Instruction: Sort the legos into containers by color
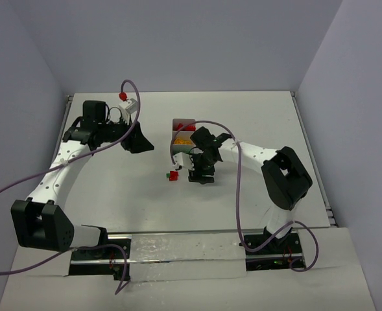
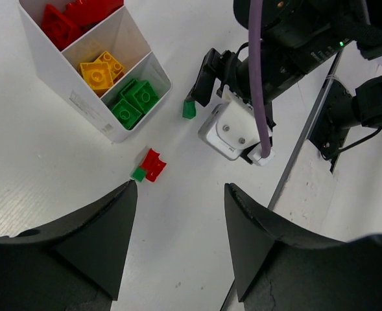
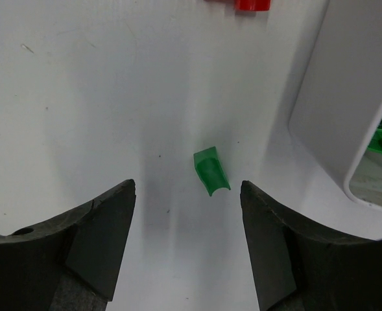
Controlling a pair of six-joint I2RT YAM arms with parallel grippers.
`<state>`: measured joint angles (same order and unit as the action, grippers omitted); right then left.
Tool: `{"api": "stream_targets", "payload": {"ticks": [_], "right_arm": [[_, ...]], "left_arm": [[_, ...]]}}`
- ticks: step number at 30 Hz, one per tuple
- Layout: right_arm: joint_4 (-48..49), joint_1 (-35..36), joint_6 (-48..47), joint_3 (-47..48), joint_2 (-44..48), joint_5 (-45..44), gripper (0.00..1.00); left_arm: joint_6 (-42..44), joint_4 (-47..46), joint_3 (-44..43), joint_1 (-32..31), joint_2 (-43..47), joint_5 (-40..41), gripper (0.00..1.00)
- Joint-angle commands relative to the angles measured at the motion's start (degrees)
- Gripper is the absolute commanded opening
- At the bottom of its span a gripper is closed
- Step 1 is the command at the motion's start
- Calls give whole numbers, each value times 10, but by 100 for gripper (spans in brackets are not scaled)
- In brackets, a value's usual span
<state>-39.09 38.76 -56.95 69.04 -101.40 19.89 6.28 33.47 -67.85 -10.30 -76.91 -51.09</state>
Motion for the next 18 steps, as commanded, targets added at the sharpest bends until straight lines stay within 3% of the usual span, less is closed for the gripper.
{"api": "stream_targets", "payload": {"ticks": [1,8,18], "right_arm": [[11,4,-51,14,-15,-15,73],[27,4,-88,5,-25,-10,72],[-2,5,-110,36,-64,-8,57]], "left_arm": [[9,-10,0,6,-3,-22,65],[14,-9,0,8,-12,-20,65],[20,-13,8,11,-17,-19,64]]}}
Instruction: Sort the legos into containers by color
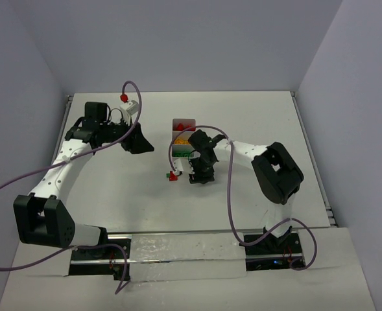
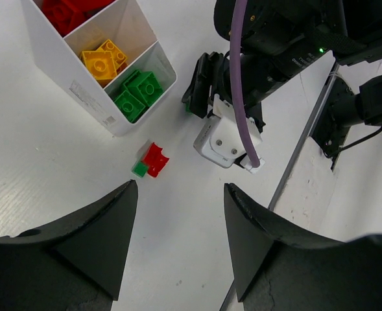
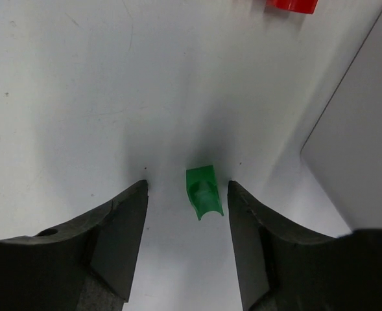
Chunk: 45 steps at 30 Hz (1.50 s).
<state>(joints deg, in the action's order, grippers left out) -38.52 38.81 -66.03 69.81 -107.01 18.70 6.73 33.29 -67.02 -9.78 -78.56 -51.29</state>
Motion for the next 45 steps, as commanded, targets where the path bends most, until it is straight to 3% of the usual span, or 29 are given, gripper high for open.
{"api": "stream_targets", "payload": {"ticks": [1,3,14,21,30,42,45], "right_arm": [[-7,5,-18,30,-10,4,56],[-7,5,-18,31,-12,4,52],[-24,4,8,36,37,0,3],[-31,-6,74,128,73,36,2],[-20,-7,164,232,4,36,1],[5,-3,192,277,-40,17,5],[9,1,190,270,-40,14,11]], "left_arm": [[15,-11,0,6,-1,-18,64],[15,-11,1,7,-1,-20,64],[11,-18,1,16,-8,-20,64],[0,-34,13,38,6,-9,63],[3,-31,19,49,12,-4,63],[11,-30,25,56,11,4,64],[16,-28,28,57,11,9,64]]}}
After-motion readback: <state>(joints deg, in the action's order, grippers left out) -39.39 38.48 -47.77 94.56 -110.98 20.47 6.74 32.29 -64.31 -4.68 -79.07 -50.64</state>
